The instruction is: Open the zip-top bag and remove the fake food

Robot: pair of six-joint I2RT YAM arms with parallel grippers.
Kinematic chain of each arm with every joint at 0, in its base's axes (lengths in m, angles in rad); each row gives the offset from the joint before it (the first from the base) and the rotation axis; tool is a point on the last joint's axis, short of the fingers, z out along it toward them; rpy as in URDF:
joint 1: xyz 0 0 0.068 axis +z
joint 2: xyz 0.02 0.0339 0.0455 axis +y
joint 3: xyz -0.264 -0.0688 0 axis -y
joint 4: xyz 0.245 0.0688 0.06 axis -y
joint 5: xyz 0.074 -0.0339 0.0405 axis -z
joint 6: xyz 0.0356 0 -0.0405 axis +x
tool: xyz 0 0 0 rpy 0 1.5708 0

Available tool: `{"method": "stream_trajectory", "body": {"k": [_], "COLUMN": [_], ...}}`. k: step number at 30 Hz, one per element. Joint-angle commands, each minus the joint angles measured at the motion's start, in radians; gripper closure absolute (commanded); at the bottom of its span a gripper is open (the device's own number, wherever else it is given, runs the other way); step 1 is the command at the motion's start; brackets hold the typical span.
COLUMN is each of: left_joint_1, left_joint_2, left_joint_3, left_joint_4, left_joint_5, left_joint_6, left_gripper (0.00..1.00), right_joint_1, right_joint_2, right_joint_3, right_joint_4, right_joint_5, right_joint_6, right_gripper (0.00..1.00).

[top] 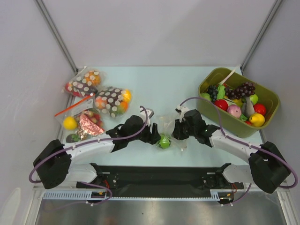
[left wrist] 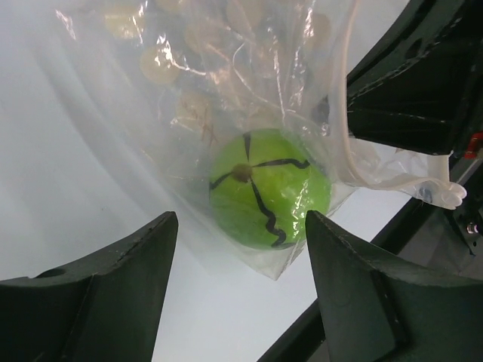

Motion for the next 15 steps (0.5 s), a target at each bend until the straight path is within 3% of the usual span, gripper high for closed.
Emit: {"method": "stream_trajectory", "body": {"k": [1, 7, 11, 15], "left_joint_1": [0.005, 0.005, 0.005, 0.005], "left_joint_2": [0.018, 0.044, 0.078, 0.11], "left_joint_3": [-0.008, -0.065, -0.088, -0.083], "left_joint_4": [0.051, 0.12, 0.167, 0.184], "left_joint_5": [0.016, 0.045, 0.06, 0.066], "left_joint_6": [-0.068, -0.131, -0.156, -0.165], "left_gripper": [0.26, 0.27, 0.3, 0.42], "right_joint_1": [0.006, 0.004, -0.001, -0.023], "right_joint_2": [-0.016, -0.068, -0.117, -0.162], "right_joint_3": [-0.01, -0.025, -0.039, -0.051], "right_joint_4": [0.05, 0.044, 0.015, -0.007], "right_joint_5": [0.016, 0.034, 0.06, 0.088], "right_joint_6": [0.023, 0.049, 0.055, 0.055], "right_gripper": [0.87, 0.85, 0.75, 0.67]}}
